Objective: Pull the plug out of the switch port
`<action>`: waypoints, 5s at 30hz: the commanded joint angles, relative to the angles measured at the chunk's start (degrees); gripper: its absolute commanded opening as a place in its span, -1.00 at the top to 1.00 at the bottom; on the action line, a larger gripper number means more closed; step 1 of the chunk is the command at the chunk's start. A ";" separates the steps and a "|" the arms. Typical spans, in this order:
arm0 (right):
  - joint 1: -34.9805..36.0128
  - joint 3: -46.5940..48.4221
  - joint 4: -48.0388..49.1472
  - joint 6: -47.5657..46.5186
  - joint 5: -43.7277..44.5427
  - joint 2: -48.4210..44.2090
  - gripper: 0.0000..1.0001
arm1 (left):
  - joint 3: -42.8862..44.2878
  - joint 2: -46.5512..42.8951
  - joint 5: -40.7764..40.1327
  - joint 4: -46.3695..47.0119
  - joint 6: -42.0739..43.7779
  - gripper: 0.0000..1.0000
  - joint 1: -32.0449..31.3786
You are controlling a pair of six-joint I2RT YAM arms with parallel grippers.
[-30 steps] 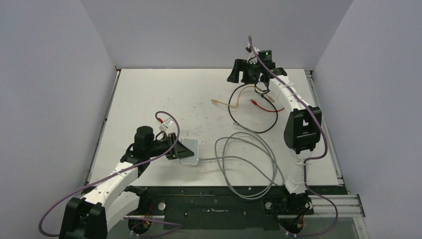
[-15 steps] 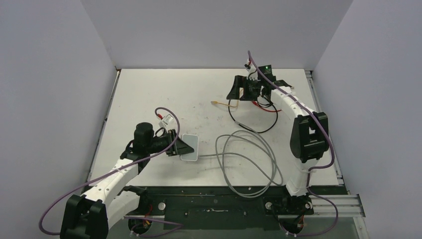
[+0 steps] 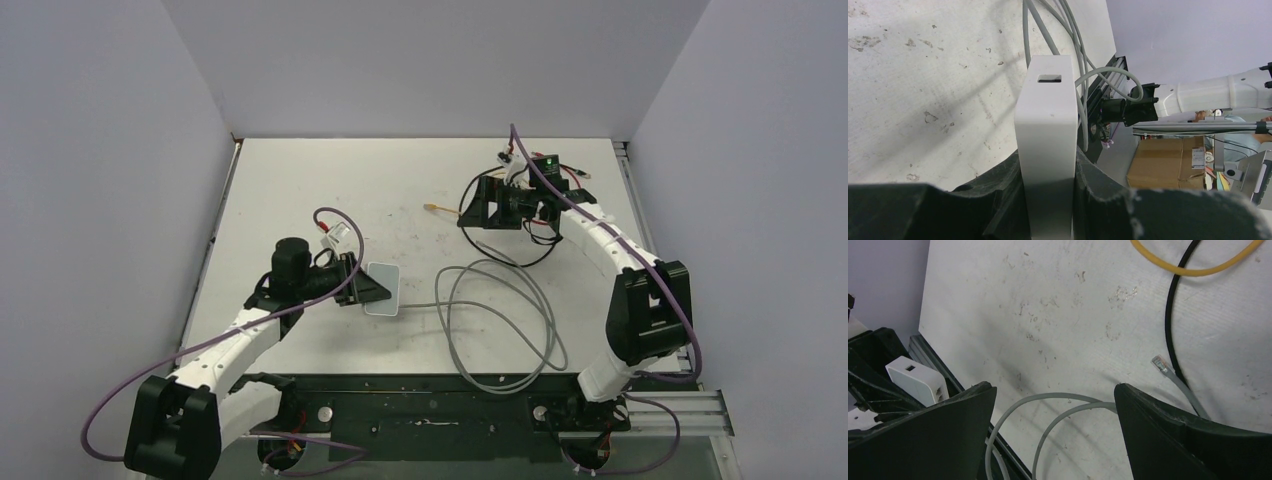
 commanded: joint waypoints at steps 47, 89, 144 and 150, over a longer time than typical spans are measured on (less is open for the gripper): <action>21.03 -10.03 25.34 13.79 -25.72 -6.33 -0.68 | -3.20 2.52 6.95 39.65 -21.87 1.00 0.43; 21.56 -12.87 24.96 13.91 -27.73 -5.18 -0.26 | -2.78 2.83 5.82 39.91 -22.14 1.00 0.52; 20.73 -9.03 10.63 4.37 -23.21 -2.81 0.89 | -4.54 -3.14 4.32 28.03 -16.86 1.00 6.25; 20.54 -8.99 9.08 3.08 -23.08 -2.81 0.89 | -5.18 -3.99 4.71 27.61 -16.86 1.00 7.61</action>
